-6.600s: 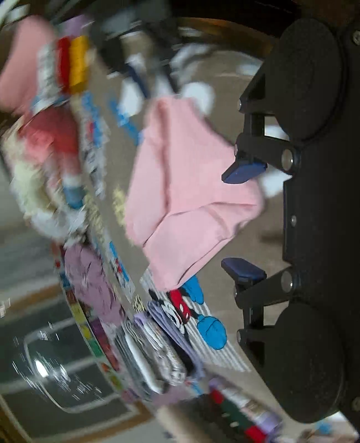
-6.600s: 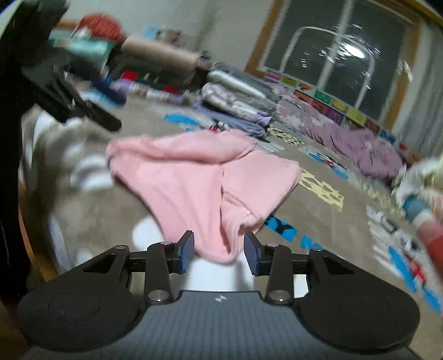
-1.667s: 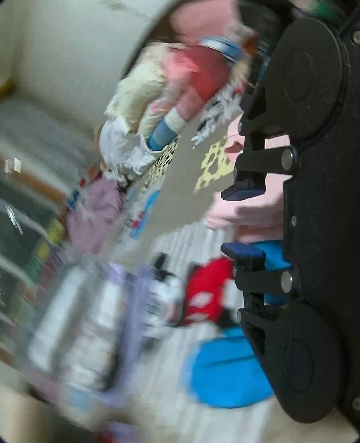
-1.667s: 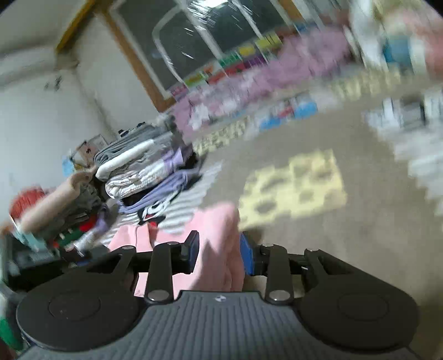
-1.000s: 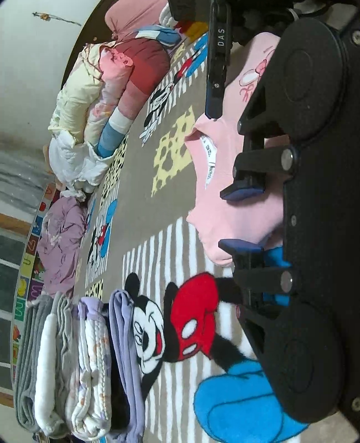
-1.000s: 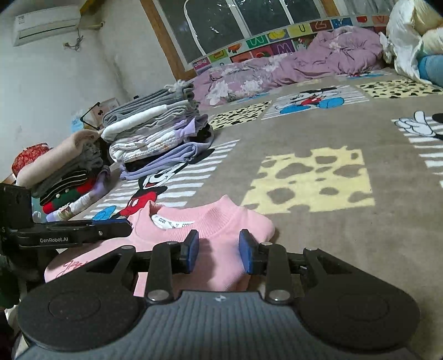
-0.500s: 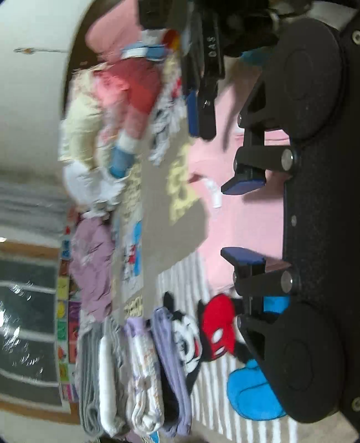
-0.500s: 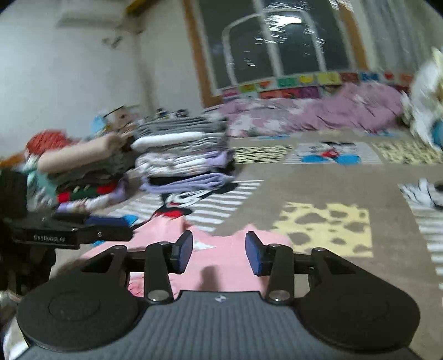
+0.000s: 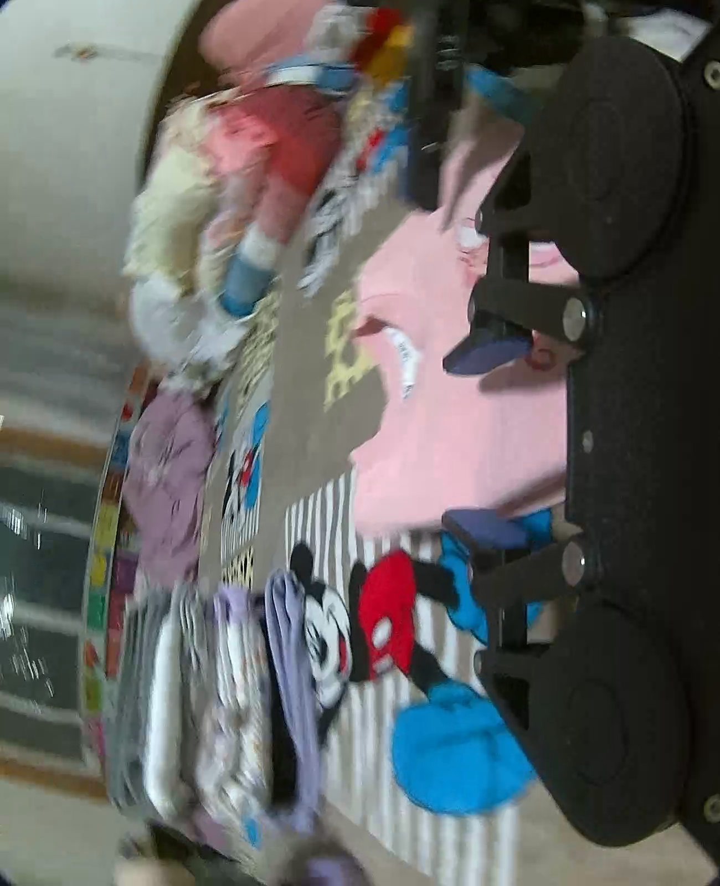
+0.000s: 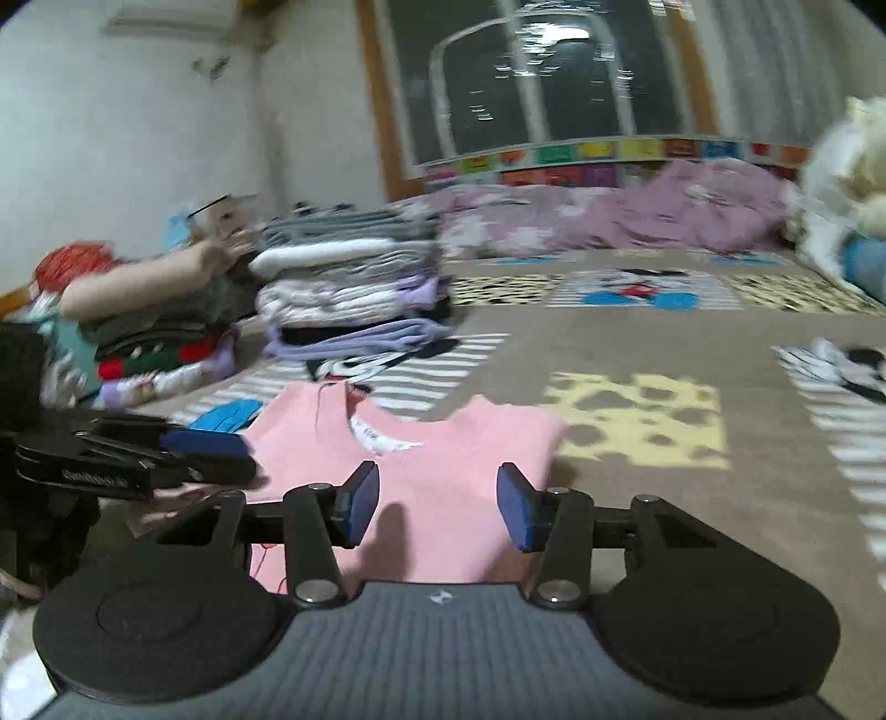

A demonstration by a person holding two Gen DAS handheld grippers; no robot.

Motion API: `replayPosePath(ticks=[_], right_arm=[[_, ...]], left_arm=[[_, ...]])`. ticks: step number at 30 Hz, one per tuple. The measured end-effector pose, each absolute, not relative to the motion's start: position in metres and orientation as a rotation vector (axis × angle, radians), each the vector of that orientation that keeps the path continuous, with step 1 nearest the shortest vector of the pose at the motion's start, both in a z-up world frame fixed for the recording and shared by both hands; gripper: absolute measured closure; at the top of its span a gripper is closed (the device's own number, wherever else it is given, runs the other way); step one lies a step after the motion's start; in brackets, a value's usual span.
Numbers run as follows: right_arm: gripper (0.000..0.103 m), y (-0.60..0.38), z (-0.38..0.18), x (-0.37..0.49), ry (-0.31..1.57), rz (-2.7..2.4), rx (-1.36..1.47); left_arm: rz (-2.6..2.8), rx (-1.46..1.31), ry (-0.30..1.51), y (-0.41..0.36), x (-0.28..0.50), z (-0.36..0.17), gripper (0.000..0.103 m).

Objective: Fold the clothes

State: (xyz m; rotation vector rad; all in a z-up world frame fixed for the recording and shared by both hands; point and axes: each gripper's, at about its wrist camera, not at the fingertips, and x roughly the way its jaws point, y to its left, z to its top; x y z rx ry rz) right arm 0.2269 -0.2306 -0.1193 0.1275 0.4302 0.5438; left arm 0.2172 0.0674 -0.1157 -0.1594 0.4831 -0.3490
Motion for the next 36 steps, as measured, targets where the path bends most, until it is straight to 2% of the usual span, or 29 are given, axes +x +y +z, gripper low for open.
replayPosePath(ticks=[3,4,6,8,12,19,21,23,24,25,26,28,30,36], right_arm=[[0.045,-0.250,-0.121,0.220,0.488,0.507,0.278],[0.044,-0.256,-0.122,0.220,0.507,0.502,0.335],[0.034,-0.264,-0.126,0.223,0.545,0.489,0.437],[0.030,-0.268,-0.134,0.224,0.586,0.487,0.526],[0.028,-0.261,-0.152,0.232,0.689,0.507,0.590],[0.027,-0.246,-0.158,0.259,0.737,0.531,0.603],[0.036,-0.245,-0.161,0.267,0.737,0.534,0.612],[0.043,-0.246,-0.163,0.271,0.735,0.534,0.631],[0.047,-0.247,-0.165,0.272,0.732,0.534,0.643],[0.050,-0.248,-0.166,0.272,0.730,0.539,0.652],[0.060,-0.248,-0.167,0.272,0.728,0.544,0.662],[0.069,-0.249,-0.170,0.271,0.719,0.563,0.694],[0.076,-0.251,-0.169,0.270,0.712,0.576,0.743],[0.079,-0.237,-0.141,0.267,0.668,0.645,0.869]], left_arm=[[-0.294,-0.316,0.521,0.084,0.210,-0.115,0.044],[-0.290,-0.375,0.540,0.089,0.207,-0.118,0.040],[-0.280,-0.491,0.576,0.098,0.202,-0.123,0.038],[-0.281,-0.555,0.622,0.100,0.202,-0.130,0.037],[-0.271,-0.625,0.688,0.098,0.213,-0.142,0.037],[-0.341,-0.703,0.713,0.094,0.239,-0.144,0.037],[-0.348,-0.708,0.712,0.092,0.244,-0.146,0.043],[-0.348,-0.724,0.708,0.094,0.244,-0.149,0.055],[-0.356,-0.747,0.708,0.096,0.244,-0.151,0.066],[-0.360,-0.768,0.704,0.097,0.243,-0.152,0.072],[-0.364,-0.788,0.699,0.099,0.241,-0.153,0.074],[-0.369,-0.829,0.682,0.103,0.238,-0.153,0.083],[-0.386,-0.878,0.660,0.107,0.231,-0.149,0.085],[-0.387,-0.992,0.543,0.144,0.194,-0.121,0.085]])
